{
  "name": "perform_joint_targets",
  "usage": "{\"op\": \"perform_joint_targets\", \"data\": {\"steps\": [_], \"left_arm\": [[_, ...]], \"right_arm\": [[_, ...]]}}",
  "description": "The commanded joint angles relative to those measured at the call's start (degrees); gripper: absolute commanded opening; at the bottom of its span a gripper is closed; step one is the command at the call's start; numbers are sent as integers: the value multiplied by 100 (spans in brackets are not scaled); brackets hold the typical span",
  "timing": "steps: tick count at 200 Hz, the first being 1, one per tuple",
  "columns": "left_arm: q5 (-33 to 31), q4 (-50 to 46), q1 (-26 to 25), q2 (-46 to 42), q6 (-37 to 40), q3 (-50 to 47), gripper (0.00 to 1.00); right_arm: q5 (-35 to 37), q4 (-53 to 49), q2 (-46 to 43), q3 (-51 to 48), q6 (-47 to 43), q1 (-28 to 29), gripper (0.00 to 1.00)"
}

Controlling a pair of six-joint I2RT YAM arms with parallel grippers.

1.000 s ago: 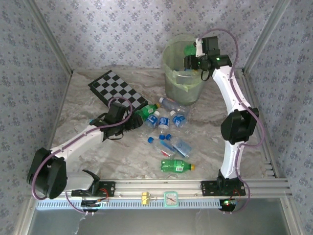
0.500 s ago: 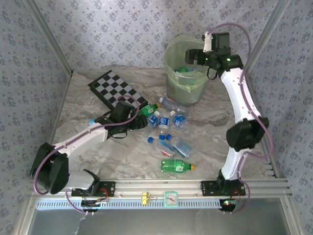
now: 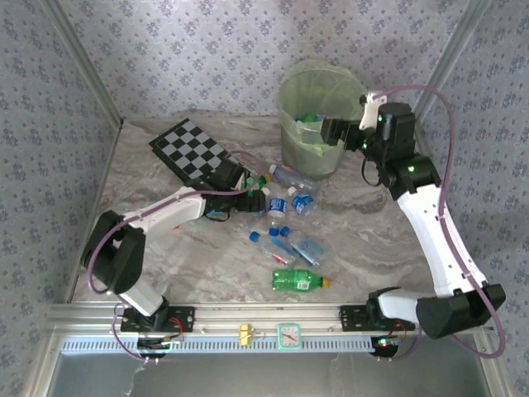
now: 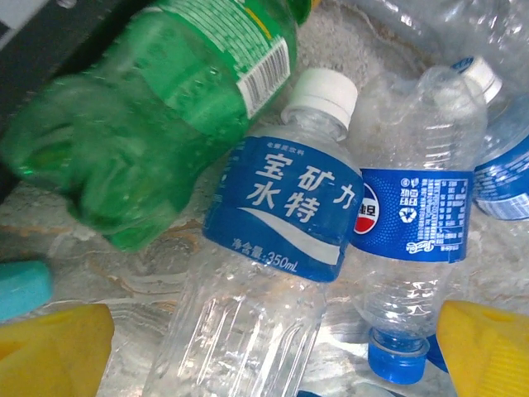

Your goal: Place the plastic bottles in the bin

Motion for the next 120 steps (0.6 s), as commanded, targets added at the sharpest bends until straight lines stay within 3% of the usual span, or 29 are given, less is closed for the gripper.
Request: {"op": "perform_joint_targets", "data": {"steps": [1,40,66,120], "left_arm": [[4,-504,-119,303,491,407,99],[-182,-746,-166,742,653,591,98],[-138,-660,-199,920,600,551,97],[-192,-635,-245,1202,642,560,89]], "right_arm": [[235,316,-364,-666,406,172,100],[307,864,-1026,-2189,804,468,100],[-6,1616,-1241,-3041,1188,601,100],[452,2044,-863,-3399,1360,1093,100]]}}
